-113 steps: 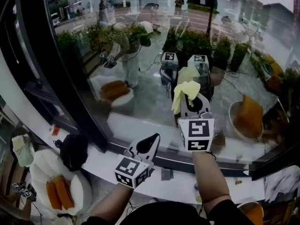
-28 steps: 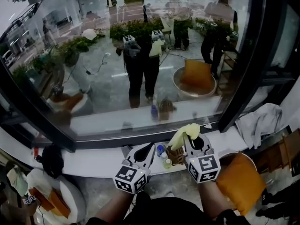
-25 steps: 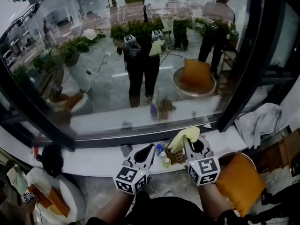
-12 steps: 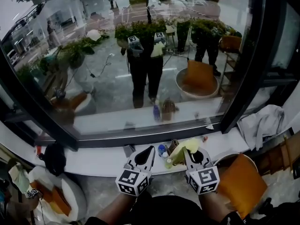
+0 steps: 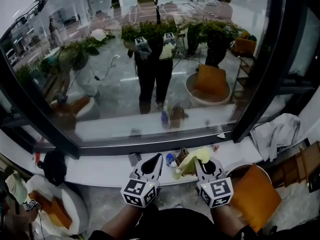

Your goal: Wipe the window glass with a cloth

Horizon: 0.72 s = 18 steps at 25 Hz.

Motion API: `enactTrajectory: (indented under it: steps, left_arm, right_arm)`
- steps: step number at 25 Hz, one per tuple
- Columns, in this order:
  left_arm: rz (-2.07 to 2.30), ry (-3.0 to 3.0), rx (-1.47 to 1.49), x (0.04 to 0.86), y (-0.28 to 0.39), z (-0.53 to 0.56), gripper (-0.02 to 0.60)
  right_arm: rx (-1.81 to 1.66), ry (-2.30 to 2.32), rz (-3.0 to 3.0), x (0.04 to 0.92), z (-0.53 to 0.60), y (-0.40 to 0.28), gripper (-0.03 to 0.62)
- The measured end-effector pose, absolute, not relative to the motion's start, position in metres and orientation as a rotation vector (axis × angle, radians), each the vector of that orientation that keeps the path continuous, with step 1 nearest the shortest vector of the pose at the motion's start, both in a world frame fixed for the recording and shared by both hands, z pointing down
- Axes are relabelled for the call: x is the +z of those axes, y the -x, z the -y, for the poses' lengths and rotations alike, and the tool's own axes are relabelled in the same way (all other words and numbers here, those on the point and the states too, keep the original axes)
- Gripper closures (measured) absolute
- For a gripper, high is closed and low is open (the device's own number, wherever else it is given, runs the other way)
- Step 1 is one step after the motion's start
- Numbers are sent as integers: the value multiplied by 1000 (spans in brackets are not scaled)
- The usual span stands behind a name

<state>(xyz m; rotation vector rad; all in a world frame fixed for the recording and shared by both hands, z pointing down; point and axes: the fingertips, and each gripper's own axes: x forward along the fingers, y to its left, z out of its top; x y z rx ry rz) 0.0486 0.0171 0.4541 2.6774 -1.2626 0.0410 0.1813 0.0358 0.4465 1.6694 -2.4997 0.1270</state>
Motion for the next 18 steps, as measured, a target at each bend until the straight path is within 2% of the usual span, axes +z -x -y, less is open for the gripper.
enactTrajectory:
  steps: [18]
  left_arm:
    - [1236, -2709, 67, 452, -57, -26, 574]
  right_arm:
    - [160, -1686, 2510, 450, -45, -187, 551]
